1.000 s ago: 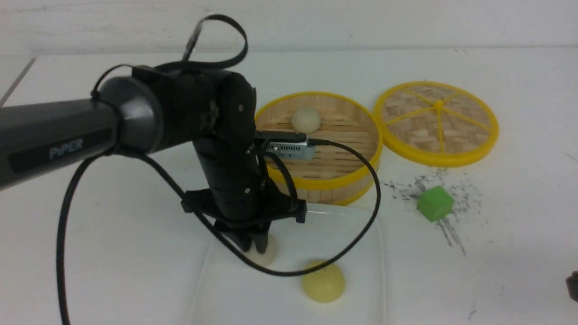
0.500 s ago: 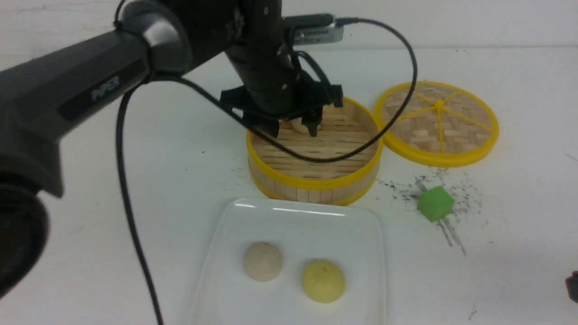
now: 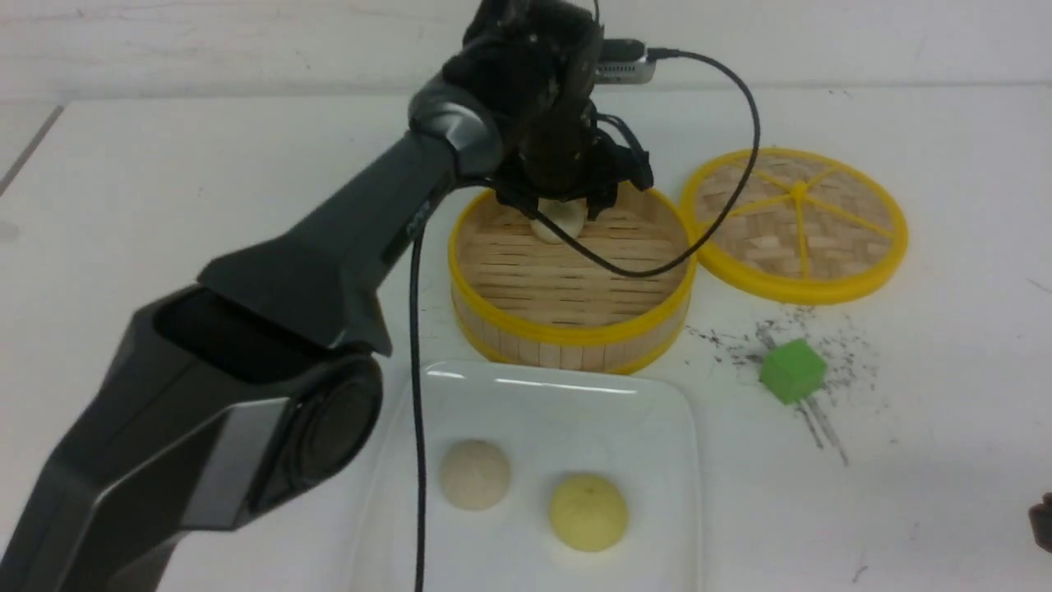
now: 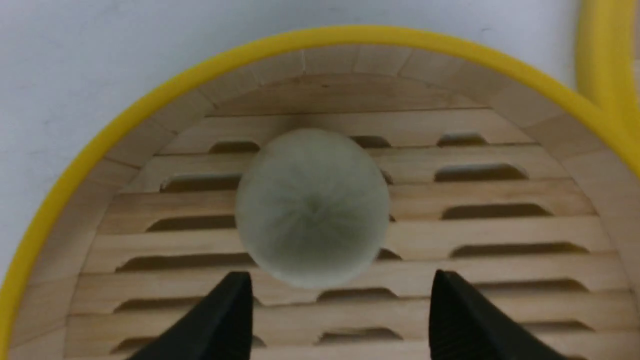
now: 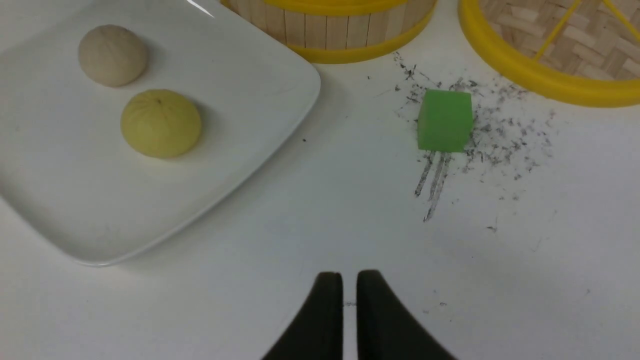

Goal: Put the steamed buns into the plate on the white tablecloth.
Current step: 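Reach into the bamboo steamer and grasp a bun with the left gripper, then carry the bun from the bamboo steamer to the plate with the left gripper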

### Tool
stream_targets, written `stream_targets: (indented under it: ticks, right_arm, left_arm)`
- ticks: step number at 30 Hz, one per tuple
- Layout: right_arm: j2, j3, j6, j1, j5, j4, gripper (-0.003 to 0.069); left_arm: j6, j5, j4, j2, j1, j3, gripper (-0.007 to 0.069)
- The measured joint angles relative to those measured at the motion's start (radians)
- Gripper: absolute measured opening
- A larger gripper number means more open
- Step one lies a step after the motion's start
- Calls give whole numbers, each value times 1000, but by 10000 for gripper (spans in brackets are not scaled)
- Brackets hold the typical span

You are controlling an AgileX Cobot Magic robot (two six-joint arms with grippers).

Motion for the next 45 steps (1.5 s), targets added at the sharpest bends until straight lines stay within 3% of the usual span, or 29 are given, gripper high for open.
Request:
stream_targets:
  ticks: [5,9,10,11,12,15,20,27,31,39,45]
  right_arm:
    - [0,0,0,0,0,0,77]
    - [0,0,0,0,0,0,82]
    - [0,0,0,0,0,0,84]
    - [0,0,0,0,0,0,84]
    - [0,0,0,0,0,0,87]
    - [0,0,0,0,-1,0,90]
    - [0,0,0,0,-1,0,99]
    - [0,0,0,0,-1,0,108]
    - [0,0,0,0,-1,0,111]
    - [0,0,0,0,-1,0,120]
    - [0,0,0,0,0,0,120]
  left_arm:
    - [-6,-34,57,39,5,-4,463]
    - [-5,-38,56,58,5,-5,325]
    - [0,-39,56,59,3,-5,255]
    - [0,-39,56,59,3,-5,243]
    - [11,-40,56,59,3,-9,113]
    - [20,-21,52,52,3,-13,37]
    - [76,91,42,-35,3,-6,29]
    - [193,93,44,-278,3,-5,29]
    - [220,93,-25,-467,3,66,29]
    - [223,93,-200,-932,3,774,30]
    - [212,22,-288,-1076,3,1356,32]
